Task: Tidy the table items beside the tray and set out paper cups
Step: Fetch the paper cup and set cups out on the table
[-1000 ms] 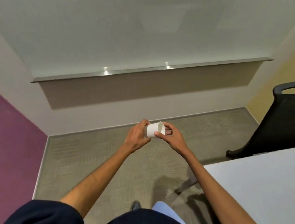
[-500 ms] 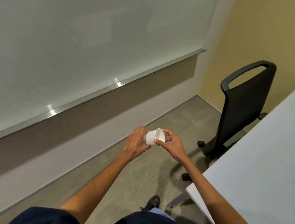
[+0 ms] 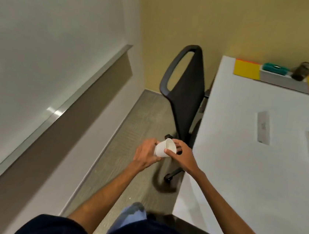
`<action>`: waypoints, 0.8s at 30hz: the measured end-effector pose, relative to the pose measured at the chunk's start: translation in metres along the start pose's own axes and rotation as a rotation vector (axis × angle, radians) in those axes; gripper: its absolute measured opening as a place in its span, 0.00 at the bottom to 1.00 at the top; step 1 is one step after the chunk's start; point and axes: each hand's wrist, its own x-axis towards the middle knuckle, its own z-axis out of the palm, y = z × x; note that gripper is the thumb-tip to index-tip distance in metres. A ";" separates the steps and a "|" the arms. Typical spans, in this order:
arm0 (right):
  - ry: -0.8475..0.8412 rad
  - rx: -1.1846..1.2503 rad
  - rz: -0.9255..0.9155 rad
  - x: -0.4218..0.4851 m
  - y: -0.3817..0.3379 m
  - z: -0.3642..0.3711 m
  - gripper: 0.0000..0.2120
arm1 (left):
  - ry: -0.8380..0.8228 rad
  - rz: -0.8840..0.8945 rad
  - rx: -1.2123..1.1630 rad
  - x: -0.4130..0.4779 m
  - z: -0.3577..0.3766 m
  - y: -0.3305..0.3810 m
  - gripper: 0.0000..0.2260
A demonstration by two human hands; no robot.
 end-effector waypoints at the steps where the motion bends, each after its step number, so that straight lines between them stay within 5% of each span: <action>1: 0.049 0.004 0.015 0.002 0.005 -0.012 0.25 | -0.013 0.037 0.003 0.013 0.007 0.011 0.21; 10: 0.449 -0.011 0.228 0.008 0.049 -0.113 0.37 | -0.261 0.273 -0.038 0.109 0.076 0.107 0.23; 24: 1.057 0.015 0.526 0.025 0.085 -0.199 0.37 | -0.649 0.657 -0.101 0.213 0.169 0.217 0.26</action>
